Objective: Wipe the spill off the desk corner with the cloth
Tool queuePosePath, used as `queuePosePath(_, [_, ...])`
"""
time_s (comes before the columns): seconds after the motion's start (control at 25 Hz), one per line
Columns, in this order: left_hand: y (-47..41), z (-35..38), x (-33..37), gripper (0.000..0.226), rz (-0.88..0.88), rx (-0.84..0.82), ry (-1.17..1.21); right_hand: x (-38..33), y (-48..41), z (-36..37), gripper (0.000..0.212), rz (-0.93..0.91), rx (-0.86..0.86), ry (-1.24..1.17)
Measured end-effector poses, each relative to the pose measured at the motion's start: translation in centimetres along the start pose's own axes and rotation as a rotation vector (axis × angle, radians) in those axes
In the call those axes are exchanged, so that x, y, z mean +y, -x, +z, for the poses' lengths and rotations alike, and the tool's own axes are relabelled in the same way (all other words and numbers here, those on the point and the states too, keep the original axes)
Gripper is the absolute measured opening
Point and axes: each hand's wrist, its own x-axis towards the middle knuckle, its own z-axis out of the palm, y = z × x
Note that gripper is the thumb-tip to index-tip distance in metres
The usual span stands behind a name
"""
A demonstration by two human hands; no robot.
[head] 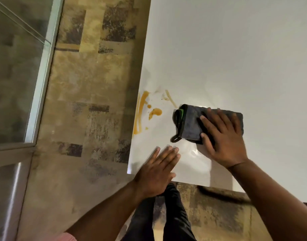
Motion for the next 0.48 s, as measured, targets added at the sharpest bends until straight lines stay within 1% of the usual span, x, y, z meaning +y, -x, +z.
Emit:
queuePosePath(0.08, [0.1, 0.8, -0.5, 0.071, -0.027, -0.031, -0.041, 1.0, -1.2, 0.7, 0.059, -0.016, -0.078, 0.063])
queuePosePath(0.16, [0.2, 1.5, -0.5, 0.072, -0.045, -0.018, -0.041, 0.8, -1.8, 1.6, 0.061, 0.006, -0.120, 0.098])
queuePosePath(0.24, [-0.1, 1.4, -1.1, 0.073, -0.063, 0.018, -0.021, -0.3, -2.5, 2.2, 0.060, 0.111, -0.092, 0.106])
queuePosePath(0.36, [-1.5, 0.0, -4.0, 0.075, -0.088, 0.033, -0.039, -2.7, -4.4, 2.9, 0.059, 0.321, -0.049, 0.087])
queuePosePath(0.44, [-1.9, -0.4, -5.3, 0.076, -0.050, 0.005, -0.045, -3.8, -5.1, 3.0, 0.059, 0.398, -0.049, 0.072])
queuePosePath(0.48, [-2.0, -0.4, -5.5, 0.076, -0.032, -0.002, -0.035, -4.2, -5.1, 3.0, 0.060, 0.404, -0.055, 0.072])
